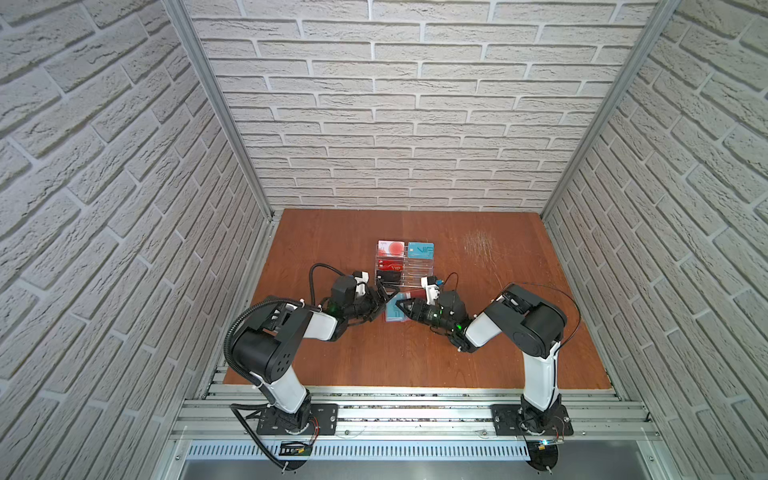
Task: Take the credit cards out of the card holder
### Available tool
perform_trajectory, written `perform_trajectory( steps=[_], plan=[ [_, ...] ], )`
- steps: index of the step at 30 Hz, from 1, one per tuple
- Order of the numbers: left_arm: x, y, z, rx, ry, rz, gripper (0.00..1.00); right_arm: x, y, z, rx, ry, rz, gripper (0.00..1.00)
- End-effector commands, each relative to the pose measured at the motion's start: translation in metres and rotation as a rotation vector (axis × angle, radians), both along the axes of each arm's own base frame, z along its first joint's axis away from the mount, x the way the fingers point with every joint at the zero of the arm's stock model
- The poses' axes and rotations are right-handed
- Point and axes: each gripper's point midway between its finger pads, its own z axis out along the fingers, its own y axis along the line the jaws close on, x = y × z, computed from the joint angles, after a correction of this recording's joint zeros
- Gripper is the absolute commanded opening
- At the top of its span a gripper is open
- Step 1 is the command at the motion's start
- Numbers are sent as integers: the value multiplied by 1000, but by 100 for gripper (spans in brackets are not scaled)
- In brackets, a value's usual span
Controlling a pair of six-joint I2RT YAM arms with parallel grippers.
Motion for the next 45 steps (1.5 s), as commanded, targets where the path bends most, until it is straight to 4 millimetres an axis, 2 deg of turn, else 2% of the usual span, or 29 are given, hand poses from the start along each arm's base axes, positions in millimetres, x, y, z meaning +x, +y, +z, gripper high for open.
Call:
perform_trajectory(
  steps=[1,8,21,30,45],
  plan=[
    [-31,20,-63,129,218,30,98,-40,33,2,29,6,237,43],
    [-31,21,-62,128,218,34,98,-44,39,3,-15,8,301,43],
    [-31,26,-62,123,219,43,98,-17,50,3,25,30,266,44],
    [-30,28,-65,120,226,55,98,-5,54,-6,70,59,242,45],
    [-30,30,-67,123,231,66,98,-3,25,-3,72,54,207,45]
  ],
)
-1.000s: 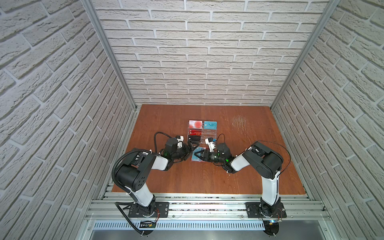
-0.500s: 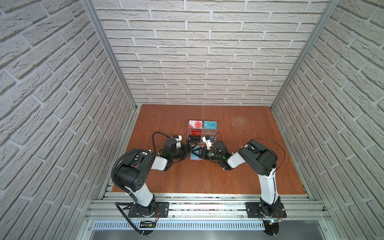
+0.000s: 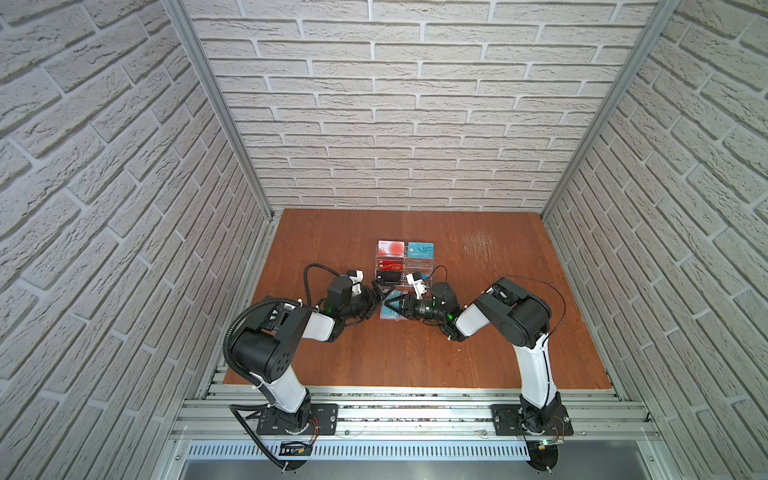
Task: Take the credit cards out of the card holder
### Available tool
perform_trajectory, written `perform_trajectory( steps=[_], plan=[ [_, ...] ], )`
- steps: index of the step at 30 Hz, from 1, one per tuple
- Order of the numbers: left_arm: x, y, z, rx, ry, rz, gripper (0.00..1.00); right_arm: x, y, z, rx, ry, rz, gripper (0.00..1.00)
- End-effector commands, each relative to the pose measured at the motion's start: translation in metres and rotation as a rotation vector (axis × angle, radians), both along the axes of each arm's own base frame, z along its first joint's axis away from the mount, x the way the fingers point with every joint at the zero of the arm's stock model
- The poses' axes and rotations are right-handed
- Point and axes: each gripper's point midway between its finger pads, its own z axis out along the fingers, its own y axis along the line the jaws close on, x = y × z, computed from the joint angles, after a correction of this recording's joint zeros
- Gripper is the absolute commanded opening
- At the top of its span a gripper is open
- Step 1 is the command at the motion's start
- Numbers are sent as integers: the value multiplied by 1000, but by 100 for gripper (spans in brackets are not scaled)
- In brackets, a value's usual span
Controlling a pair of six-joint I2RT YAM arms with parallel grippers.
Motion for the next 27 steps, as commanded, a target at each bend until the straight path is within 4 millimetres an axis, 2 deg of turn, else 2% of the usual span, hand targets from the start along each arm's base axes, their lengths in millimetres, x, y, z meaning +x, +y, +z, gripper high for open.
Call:
perform_trajectory(
  steps=[1,16,27],
  plan=[
    [-38,17,-67,116,257,14,98,-9,-8,-4,-18,2,14,45],
    [-40,18,-68,118,258,16,98,-9,-26,-1,13,8,-13,43],
    [-40,18,-69,116,261,15,98,-9,-30,-1,51,15,-24,41]
  ],
)
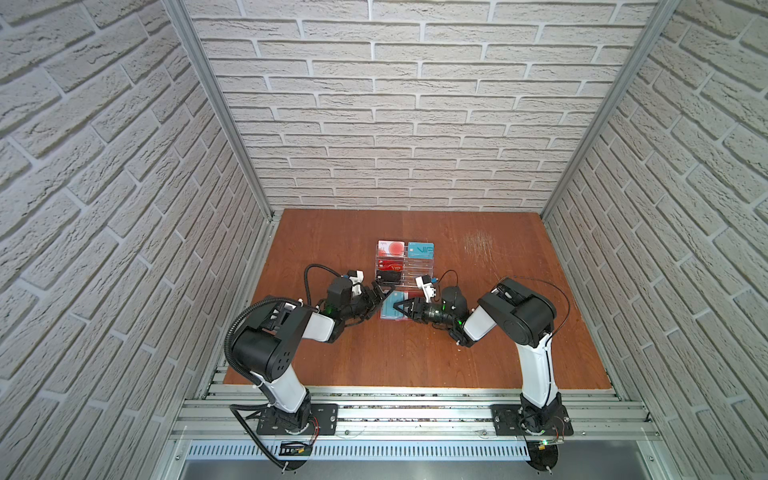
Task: Take the credit cards out of the card holder
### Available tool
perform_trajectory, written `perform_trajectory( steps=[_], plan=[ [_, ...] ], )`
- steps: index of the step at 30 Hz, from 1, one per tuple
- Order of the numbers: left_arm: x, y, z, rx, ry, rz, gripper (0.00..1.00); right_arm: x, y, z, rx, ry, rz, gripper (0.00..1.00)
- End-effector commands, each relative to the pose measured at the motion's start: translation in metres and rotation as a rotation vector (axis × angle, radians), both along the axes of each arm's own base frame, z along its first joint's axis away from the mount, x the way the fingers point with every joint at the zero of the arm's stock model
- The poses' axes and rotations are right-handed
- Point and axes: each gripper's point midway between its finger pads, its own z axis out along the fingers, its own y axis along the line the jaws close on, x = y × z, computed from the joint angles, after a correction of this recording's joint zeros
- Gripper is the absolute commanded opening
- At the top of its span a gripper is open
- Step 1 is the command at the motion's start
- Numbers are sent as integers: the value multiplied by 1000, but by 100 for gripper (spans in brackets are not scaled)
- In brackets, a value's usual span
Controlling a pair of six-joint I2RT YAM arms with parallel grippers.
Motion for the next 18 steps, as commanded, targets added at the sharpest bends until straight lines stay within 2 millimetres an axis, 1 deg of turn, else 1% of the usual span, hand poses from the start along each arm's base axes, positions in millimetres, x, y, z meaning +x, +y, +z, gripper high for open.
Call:
perform_trajectory(
  steps=[1,7,9,18],
  plan=[
    [-39,17,-67,116,260,14,98,-3,-2,3,32,-2,8,41],
    [-38,17,-68,115,263,15,98,-1,1,10,62,-24,25,41],
    [-38,17,-69,115,263,15,98,0,2,17,92,-44,28,41],
    [-39,19,-71,117,268,18,98,3,2,34,115,-77,34,40]
  ],
)
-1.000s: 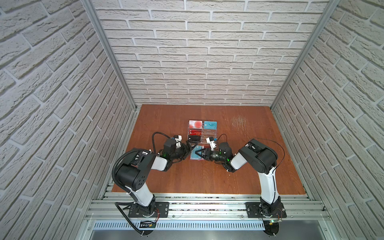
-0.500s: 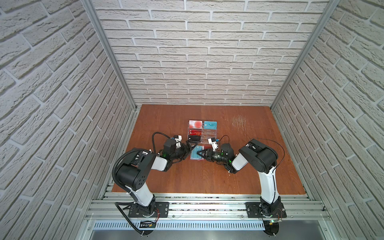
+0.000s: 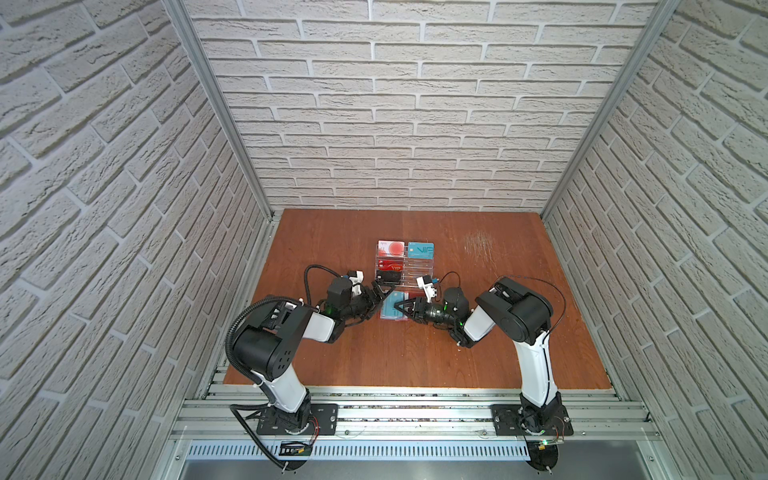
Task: Take the credit cards out of the card holder
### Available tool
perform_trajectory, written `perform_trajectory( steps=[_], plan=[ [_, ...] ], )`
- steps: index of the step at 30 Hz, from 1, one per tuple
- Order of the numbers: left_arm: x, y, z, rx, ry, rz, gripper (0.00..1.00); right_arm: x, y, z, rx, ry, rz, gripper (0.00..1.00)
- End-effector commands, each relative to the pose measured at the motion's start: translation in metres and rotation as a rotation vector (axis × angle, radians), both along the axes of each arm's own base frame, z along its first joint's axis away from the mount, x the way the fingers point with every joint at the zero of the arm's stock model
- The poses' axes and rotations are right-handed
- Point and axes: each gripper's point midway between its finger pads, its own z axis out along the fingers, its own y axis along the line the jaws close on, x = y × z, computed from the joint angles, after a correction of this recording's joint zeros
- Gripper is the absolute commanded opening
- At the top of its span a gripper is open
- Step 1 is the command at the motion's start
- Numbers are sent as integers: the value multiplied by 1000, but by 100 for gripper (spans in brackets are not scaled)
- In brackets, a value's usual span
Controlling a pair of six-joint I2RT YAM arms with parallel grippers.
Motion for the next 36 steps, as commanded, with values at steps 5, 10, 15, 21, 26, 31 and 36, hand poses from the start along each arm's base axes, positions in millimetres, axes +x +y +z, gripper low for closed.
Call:
perform_trajectory(
  steps=[5,10,15,21,26,31,36],
  plan=[
    [-40,20,-71,124,263,15,98,6,0,40,78,-108,17,39],
    [-41,21,-71,124,266,16,98,9,-6,48,88,-118,13,39],
    [-42,22,-74,127,270,20,98,11,-11,51,91,-122,10,38],
    [-42,23,-74,125,271,22,98,12,-9,48,92,-118,19,38],
    [-42,23,-74,125,270,22,98,14,-4,43,93,-112,41,37],
    [-42,23,-73,124,270,25,98,15,4,36,93,-103,61,38],
    [-41,23,-73,122,270,27,98,17,12,29,96,-88,77,37]
  ],
)
